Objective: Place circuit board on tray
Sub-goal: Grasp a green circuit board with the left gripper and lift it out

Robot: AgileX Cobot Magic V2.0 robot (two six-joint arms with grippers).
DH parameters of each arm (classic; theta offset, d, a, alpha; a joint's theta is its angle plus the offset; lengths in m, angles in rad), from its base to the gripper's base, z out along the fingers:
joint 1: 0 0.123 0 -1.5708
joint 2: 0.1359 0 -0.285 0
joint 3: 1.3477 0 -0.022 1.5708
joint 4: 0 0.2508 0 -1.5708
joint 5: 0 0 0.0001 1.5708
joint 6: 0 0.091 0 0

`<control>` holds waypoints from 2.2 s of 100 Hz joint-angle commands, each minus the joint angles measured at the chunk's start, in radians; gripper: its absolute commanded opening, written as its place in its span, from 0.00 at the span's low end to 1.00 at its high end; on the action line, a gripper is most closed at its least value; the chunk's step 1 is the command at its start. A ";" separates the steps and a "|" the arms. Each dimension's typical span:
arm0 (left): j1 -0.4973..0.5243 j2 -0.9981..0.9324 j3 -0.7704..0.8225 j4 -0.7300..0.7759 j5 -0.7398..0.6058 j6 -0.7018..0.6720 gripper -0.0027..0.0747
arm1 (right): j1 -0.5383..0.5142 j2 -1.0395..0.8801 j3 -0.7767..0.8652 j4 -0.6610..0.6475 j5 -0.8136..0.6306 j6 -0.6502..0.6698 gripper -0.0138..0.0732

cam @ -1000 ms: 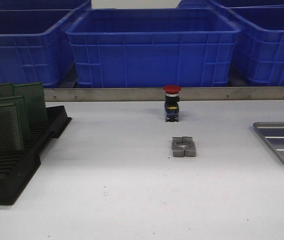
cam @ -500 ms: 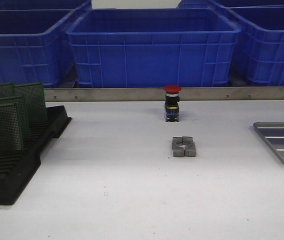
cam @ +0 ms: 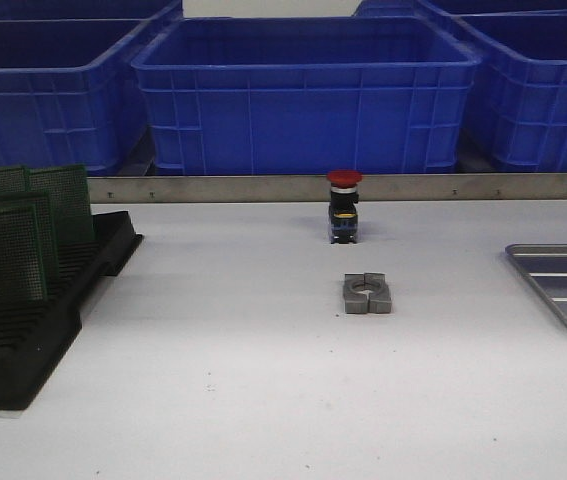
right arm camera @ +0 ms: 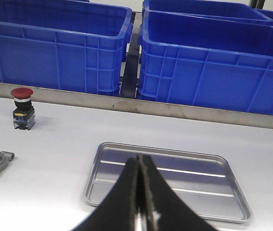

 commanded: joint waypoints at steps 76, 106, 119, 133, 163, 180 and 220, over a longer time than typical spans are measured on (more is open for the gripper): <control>-0.007 -0.063 -0.137 -0.059 0.282 0.008 0.01 | -0.001 -0.022 0.000 -0.010 -0.083 0.000 0.09; -0.074 -0.093 -0.175 -0.332 0.297 0.008 0.01 | -0.001 -0.022 0.000 -0.010 -0.083 0.000 0.09; -0.165 -0.093 -0.175 -0.403 0.295 0.008 0.01 | -0.001 -0.022 0.000 -0.010 -0.084 0.000 0.09; -0.254 -0.093 -0.175 -0.478 0.293 0.008 0.01 | -0.001 -0.022 0.000 -0.010 -0.084 0.000 0.09; -0.352 -0.093 -0.175 -0.640 0.289 0.008 0.01 | -0.001 -0.022 0.000 -0.010 -0.085 0.000 0.09; -0.354 -0.093 -0.175 -0.652 0.289 0.008 0.01 | -0.001 -0.022 0.000 -0.010 -0.085 0.000 0.09; -0.354 -0.093 -0.175 -0.652 0.289 0.008 0.01 | 0.002 -0.001 -0.140 0.088 0.100 0.016 0.09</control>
